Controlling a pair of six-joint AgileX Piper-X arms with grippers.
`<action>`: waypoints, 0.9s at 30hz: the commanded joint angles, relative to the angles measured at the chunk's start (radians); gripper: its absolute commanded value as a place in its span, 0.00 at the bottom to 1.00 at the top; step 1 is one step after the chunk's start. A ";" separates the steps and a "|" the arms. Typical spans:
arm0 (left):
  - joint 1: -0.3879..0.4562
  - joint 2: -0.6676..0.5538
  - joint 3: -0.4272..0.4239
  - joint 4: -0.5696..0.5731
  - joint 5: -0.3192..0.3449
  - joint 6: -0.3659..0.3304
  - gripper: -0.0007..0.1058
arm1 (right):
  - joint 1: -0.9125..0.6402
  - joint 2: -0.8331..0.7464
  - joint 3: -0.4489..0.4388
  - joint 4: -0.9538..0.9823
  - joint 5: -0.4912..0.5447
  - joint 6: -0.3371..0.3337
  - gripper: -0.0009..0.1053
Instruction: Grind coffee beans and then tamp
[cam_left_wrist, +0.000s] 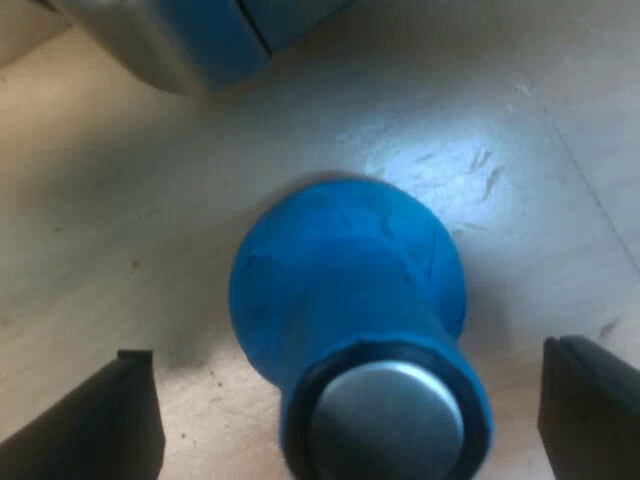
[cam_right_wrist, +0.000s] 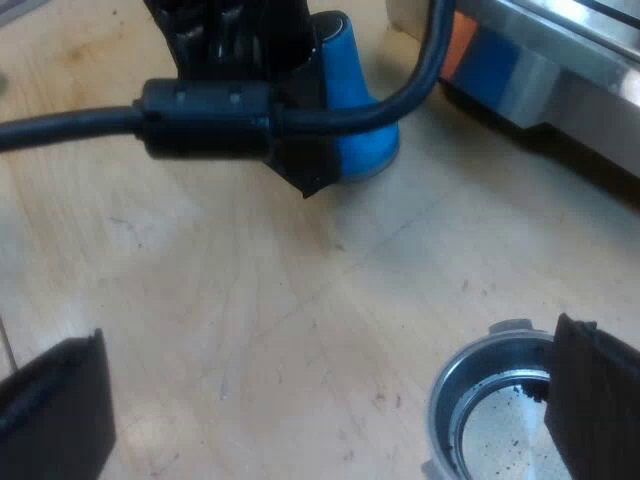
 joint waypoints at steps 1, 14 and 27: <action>-0.003 0.003 0.000 0.025 -0.012 0.001 0.74 | -0.001 0.001 -0.008 -0.007 -0.006 0.000 0.84; -0.003 -0.166 0.000 0.204 -0.024 0.017 0.74 | -0.001 -0.024 -0.026 0.052 -0.051 0.039 0.84; -0.003 -0.512 -0.005 0.281 -0.024 -0.041 0.74 | -0.001 -0.138 -0.191 0.437 -0.054 0.039 0.84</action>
